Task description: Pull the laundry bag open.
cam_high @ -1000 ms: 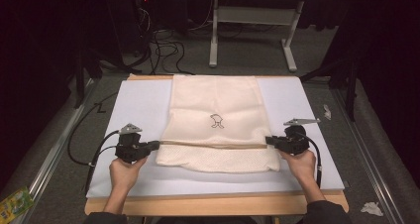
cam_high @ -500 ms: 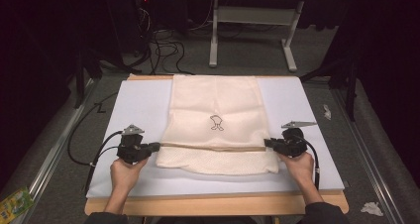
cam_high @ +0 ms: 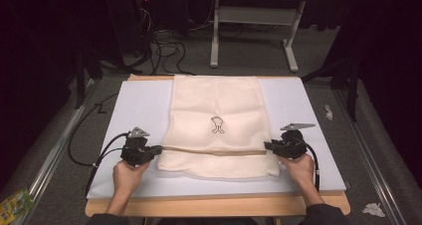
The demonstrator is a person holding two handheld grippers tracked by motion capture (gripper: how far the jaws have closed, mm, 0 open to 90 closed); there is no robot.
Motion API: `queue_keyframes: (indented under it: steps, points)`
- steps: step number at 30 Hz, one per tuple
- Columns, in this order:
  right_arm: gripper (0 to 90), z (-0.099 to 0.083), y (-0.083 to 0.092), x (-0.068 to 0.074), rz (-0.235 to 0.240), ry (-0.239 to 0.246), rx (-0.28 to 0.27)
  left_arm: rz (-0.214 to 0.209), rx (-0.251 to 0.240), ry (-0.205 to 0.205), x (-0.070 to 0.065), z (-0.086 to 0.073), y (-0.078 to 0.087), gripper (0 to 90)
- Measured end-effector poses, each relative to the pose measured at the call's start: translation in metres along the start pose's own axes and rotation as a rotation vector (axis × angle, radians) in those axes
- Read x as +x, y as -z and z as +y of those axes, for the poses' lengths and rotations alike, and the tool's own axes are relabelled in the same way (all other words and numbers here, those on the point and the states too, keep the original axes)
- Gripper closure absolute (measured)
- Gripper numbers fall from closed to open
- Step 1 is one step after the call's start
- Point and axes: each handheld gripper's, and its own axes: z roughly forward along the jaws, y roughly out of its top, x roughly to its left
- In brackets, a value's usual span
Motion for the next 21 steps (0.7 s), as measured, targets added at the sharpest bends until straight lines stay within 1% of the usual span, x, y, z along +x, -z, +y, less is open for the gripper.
queue_keyframes:
  steps: [3, 7, 10, 13, 15, 18, 20, 21]
  points:
    - [69.0, 0.0, 0.0, 0.0, -0.004, 0.001, 0.001, -0.001, -0.005, 0.002, 0.0, 0.0, 0.001, 82.9]
    - [62.6, 0.0, 0.001, 0.001, -0.012, -0.004, -0.012, -0.028, -0.024, 0.004, 0.0, 0.001, 0.001, 75.4]
    - [57.6, 0.001, 0.001, 0.003, -0.032, 0.012, -0.014, -0.022, -0.043, 0.008, 0.0, 0.001, 0.002, 68.6]
    - [55.0, 0.001, 0.004, 0.002, -0.048, 0.005, -0.029, -0.018, -0.065, 0.004, 0.0, 0.001, 0.005, 64.2]
    - [54.6, 0.001, 0.007, 0.0, -0.053, -0.003, -0.046, -0.01, -0.086, 0.005, 0.0, 0.001, 0.007, 62.2]
    - [55.8, 0.0, 0.016, -0.001, -0.06, -0.003, -0.079, -0.003, -0.117, 0.002, 0.001, 0.001, 0.011, 59.6]
    - [56.5, 0.0, 0.018, -0.001, -0.061, 0.001, -0.085, 0.003, -0.135, -0.001, 0.001, 0.0, 0.013, 59.0]
    - [57.1, 0.0, 0.019, -0.001, -0.061, 0.005, -0.101, 0.003, -0.143, -0.003, 0.001, 0.0, 0.015, 58.6]
